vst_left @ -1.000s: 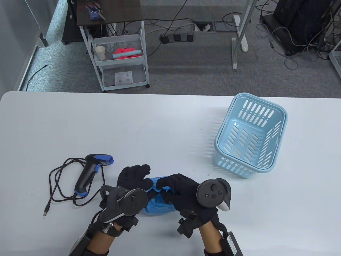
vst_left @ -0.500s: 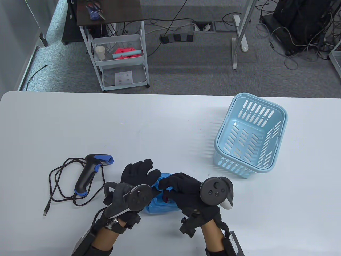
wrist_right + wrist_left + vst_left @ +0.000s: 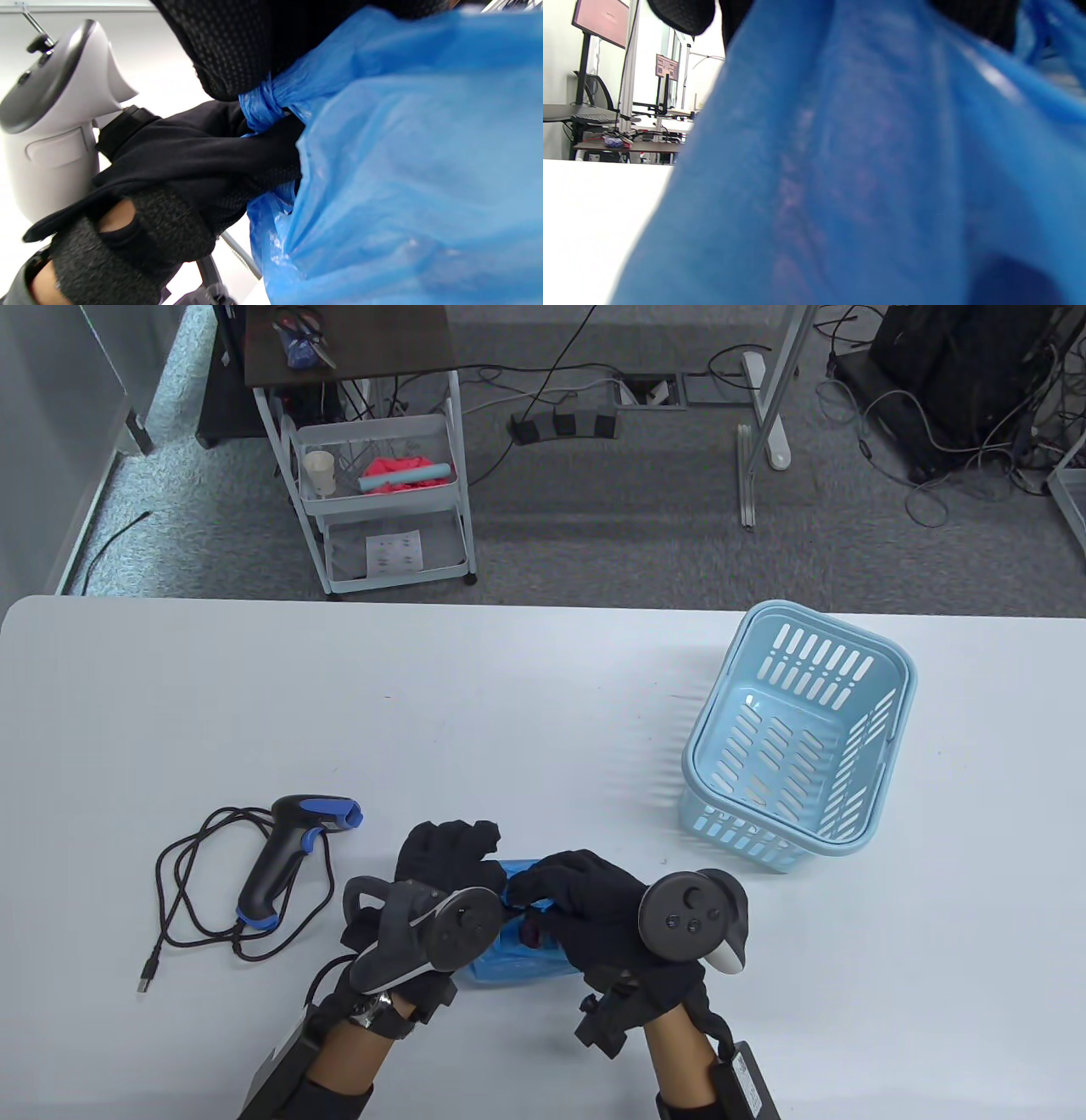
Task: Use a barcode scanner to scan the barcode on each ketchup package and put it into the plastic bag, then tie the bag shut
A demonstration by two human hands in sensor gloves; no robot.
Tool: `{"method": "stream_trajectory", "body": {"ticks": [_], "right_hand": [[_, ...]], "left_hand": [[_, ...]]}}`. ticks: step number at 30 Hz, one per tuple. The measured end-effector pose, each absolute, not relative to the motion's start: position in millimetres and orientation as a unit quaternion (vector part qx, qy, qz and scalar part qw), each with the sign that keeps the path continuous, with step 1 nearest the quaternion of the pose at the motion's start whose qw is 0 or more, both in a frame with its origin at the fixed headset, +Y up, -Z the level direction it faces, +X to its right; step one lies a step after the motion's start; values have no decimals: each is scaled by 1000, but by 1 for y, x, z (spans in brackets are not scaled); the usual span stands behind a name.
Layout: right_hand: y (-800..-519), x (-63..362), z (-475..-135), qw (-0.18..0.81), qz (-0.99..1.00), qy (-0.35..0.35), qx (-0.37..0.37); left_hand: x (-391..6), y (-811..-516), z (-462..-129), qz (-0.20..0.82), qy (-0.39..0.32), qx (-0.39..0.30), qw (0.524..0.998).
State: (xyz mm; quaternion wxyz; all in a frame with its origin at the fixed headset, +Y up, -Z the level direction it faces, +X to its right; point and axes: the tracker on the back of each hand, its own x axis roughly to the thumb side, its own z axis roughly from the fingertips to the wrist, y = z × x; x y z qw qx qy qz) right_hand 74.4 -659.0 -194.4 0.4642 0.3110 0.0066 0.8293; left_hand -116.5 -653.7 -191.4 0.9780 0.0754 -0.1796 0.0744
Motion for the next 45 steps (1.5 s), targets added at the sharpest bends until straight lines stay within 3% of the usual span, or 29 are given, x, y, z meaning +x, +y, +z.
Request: {"method": "stream_trajectory", "body": {"ticks": [8, 28, 45], "right_hand": [[-659, 79, -196, 446, 835, 29, 322], [-662, 78, -198, 384, 881, -14, 278], [-661, 82, -198, 376, 886, -27, 271]], "left_hand": [[-119, -656, -196, 112, -170, 56, 978], [-137, -652, -194, 282, -217, -37, 934], [-133, -642, -192, 294, -203, -16, 934]]}}
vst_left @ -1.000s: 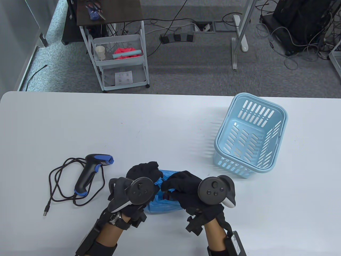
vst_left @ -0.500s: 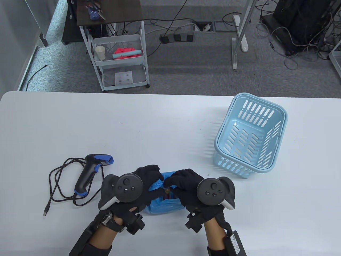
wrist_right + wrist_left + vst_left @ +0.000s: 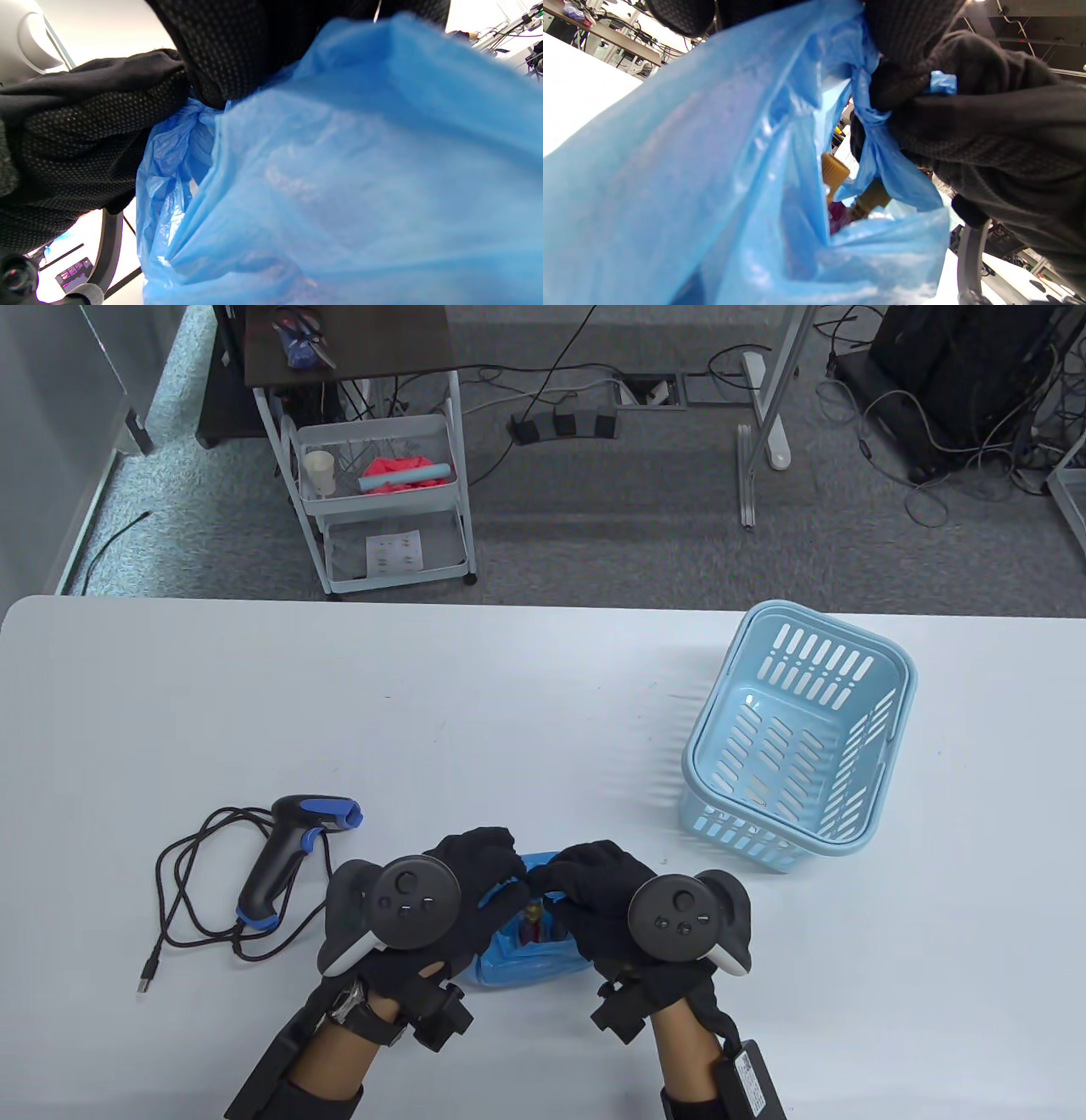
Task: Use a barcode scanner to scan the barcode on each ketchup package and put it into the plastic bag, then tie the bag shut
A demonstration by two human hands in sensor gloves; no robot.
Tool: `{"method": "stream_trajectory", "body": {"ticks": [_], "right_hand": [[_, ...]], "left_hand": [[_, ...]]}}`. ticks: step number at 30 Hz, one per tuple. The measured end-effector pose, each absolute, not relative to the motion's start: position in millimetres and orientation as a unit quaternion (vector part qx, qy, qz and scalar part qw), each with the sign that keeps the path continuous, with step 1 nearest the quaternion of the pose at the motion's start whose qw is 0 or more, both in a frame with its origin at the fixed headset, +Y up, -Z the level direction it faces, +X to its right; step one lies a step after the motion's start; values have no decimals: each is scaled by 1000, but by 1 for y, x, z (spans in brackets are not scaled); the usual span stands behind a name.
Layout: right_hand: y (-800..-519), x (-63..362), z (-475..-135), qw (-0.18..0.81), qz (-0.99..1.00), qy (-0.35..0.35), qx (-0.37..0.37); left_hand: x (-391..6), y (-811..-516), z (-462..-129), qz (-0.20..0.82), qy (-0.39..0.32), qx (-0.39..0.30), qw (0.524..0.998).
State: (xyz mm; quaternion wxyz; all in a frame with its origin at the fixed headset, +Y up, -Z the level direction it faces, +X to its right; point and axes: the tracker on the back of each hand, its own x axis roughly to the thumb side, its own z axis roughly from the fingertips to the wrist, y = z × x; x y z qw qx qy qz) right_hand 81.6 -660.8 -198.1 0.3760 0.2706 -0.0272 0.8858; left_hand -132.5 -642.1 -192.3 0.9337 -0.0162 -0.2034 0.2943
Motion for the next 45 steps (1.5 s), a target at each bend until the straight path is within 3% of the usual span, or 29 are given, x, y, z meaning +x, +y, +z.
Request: {"method": "stream_trajectory", "body": {"ticks": [16, 31, 45], "right_hand": [[-659, 91, -197, 395, 874, -10, 282], [-669, 123, -207, 471, 849, -6, 241], [-686, 151, -217, 475, 857, 23, 198]], "left_hand": [[-154, -656, -206, 380, -146, -16, 913], [-173, -662, -208, 353, -124, 0, 927], [-184, -676, -210, 316, -118, -2, 941]]}}
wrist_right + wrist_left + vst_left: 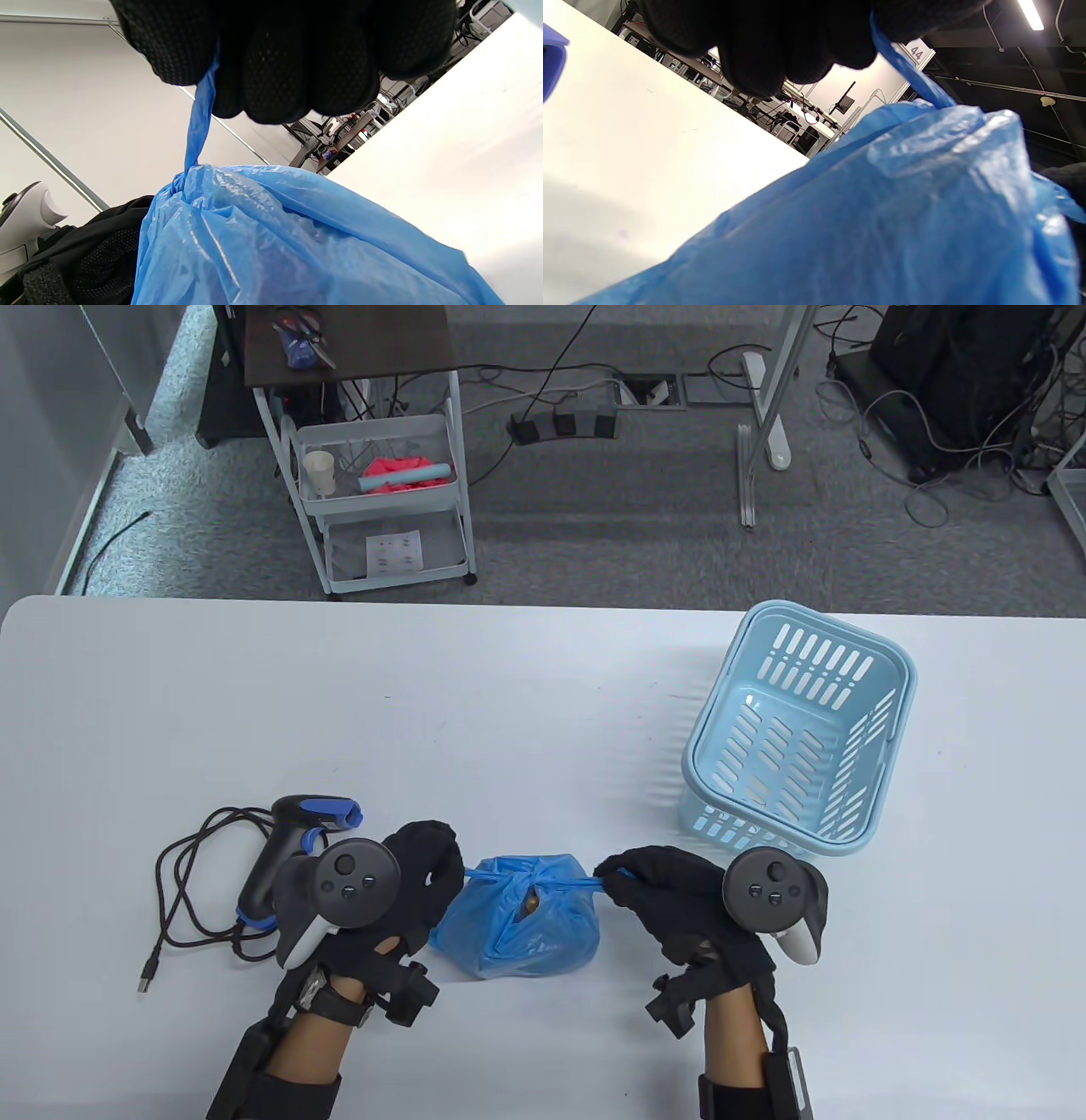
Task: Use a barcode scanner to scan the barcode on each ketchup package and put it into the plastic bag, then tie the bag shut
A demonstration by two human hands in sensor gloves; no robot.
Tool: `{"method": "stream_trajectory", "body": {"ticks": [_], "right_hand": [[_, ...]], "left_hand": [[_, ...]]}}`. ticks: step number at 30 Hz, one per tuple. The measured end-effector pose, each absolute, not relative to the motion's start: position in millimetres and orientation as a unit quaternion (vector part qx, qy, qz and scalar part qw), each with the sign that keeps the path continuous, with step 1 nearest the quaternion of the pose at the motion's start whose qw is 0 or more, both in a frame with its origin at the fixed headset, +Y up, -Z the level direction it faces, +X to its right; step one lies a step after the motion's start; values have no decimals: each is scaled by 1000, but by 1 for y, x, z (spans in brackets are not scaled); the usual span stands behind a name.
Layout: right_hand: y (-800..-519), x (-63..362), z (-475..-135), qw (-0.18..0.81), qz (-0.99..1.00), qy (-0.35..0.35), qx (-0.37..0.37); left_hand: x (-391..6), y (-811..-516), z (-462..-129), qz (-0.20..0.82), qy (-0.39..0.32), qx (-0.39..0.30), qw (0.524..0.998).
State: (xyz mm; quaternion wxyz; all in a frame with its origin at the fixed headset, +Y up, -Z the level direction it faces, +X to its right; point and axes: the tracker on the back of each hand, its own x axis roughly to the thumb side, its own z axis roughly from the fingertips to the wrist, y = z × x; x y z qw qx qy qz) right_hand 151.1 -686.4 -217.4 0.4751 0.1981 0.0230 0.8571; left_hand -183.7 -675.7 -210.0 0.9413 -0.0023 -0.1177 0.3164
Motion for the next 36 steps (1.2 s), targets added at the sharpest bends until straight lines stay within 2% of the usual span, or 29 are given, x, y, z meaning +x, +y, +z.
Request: {"method": "stream_trajectory", "body": {"ticks": [17, 36], "right_hand": [[-698, 173, -223, 499, 847, 45, 179], [-700, 179, -222, 486, 857, 53, 166]], "left_hand": [[-196, -688, -212, 316, -110, -7, 942], [-199, -686, -211, 287, -113, 2, 951]]}}
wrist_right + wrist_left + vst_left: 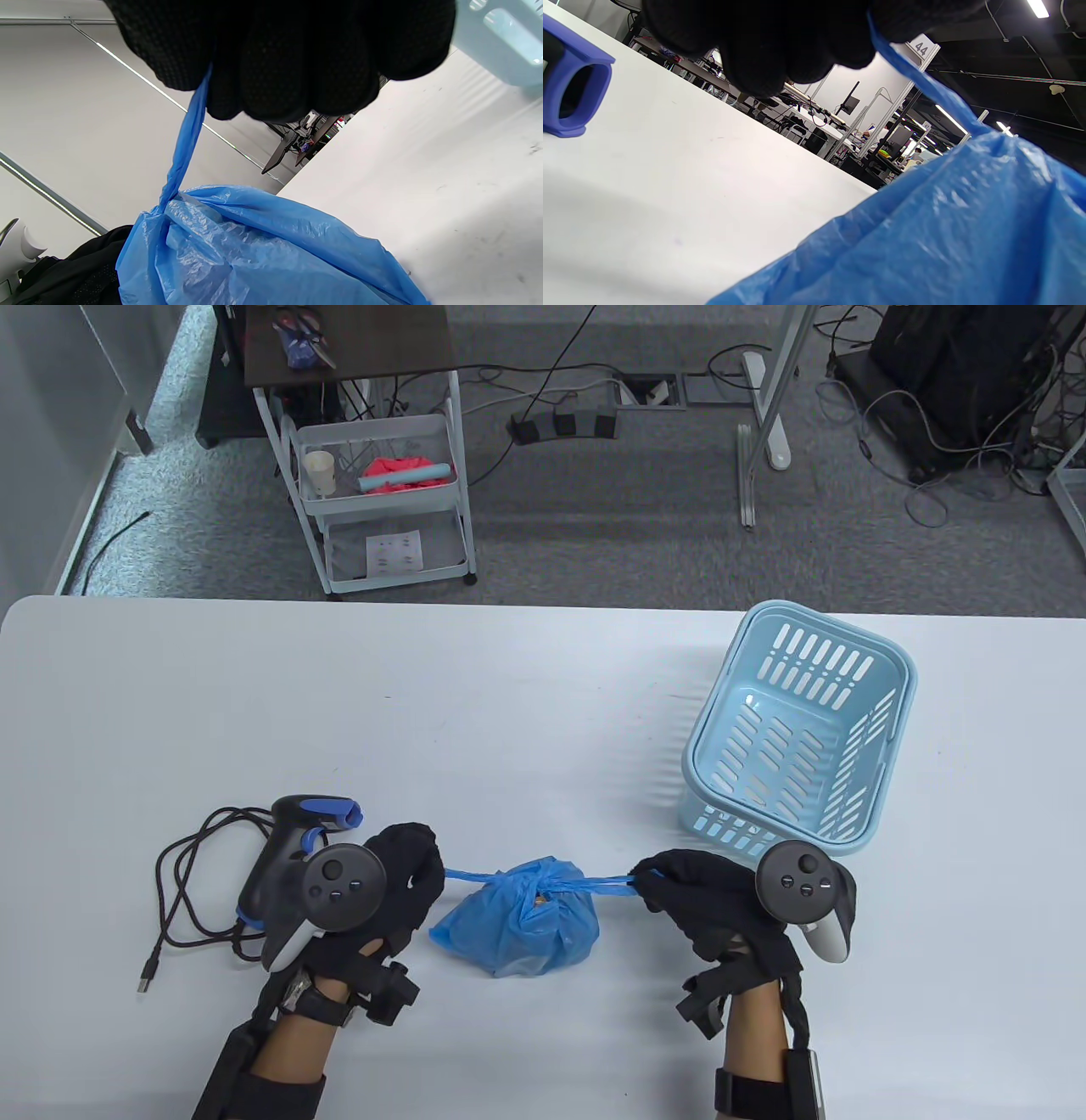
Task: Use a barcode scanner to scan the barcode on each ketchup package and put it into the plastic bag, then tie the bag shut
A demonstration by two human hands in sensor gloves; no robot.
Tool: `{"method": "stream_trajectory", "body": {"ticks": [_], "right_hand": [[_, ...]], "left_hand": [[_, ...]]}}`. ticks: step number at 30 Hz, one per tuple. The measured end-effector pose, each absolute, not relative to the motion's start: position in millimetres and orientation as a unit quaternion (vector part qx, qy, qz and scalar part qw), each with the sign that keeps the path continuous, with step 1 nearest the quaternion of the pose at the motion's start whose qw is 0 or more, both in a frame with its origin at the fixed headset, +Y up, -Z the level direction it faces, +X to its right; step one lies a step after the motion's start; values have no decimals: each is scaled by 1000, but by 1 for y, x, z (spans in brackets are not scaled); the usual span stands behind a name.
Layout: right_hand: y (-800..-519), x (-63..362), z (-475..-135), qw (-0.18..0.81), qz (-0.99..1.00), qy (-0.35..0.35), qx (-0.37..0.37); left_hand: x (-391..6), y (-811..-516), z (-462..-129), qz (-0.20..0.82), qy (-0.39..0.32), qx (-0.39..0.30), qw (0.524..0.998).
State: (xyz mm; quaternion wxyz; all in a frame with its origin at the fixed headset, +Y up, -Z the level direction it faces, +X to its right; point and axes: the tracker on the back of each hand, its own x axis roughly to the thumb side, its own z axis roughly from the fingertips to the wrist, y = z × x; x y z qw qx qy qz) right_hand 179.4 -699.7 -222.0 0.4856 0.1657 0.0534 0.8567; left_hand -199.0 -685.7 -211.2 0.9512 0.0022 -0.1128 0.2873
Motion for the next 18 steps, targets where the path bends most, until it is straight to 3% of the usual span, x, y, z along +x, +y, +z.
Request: {"method": "stream_trajectory", "body": {"ticks": [13, 18], "right_hand": [[-702, 177, -224, 451, 878, 62, 152], [-705, 174, -225, 449, 878, 71, 151]], "left_hand": [[-201, -680, -208, 277, -120, 14, 953], [-203, -671, -200, 221, -136, 31, 965]]}}
